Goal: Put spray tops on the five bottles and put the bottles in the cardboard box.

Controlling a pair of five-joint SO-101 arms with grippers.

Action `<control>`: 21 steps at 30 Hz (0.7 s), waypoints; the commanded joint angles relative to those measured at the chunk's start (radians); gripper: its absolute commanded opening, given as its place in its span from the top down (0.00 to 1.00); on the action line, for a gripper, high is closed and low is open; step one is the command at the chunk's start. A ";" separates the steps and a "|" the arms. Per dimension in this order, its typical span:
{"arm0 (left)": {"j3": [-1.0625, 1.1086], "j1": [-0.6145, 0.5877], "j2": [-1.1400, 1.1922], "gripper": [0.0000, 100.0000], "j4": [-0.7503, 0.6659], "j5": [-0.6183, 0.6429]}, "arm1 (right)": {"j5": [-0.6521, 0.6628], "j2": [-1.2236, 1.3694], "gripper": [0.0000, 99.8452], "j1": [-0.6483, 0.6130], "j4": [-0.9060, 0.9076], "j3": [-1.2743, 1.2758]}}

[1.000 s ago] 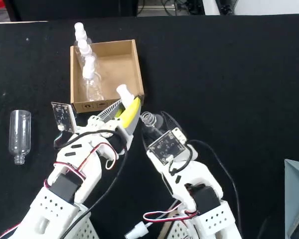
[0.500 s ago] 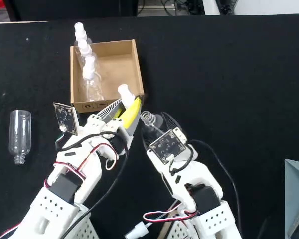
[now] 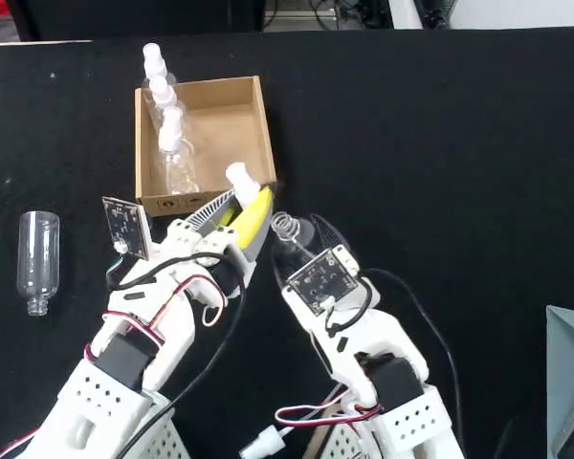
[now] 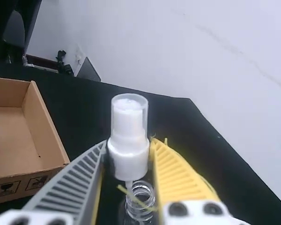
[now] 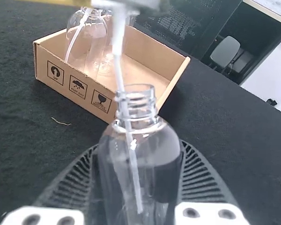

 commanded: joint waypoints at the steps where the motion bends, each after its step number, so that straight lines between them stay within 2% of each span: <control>1: -0.039 0.007 -0.014 0.80 0.072 0.092 | -0.008 -0.108 0.88 -0.014 -0.018 -0.005; 6: -0.113 0.007 -0.014 0.80 0.192 0.101 | -0.008 -0.108 0.88 -0.014 -0.018 -0.005; 21: -0.119 -0.005 -0.015 0.80 0.184 0.104 | -0.008 -0.108 0.88 -0.011 -0.020 -0.005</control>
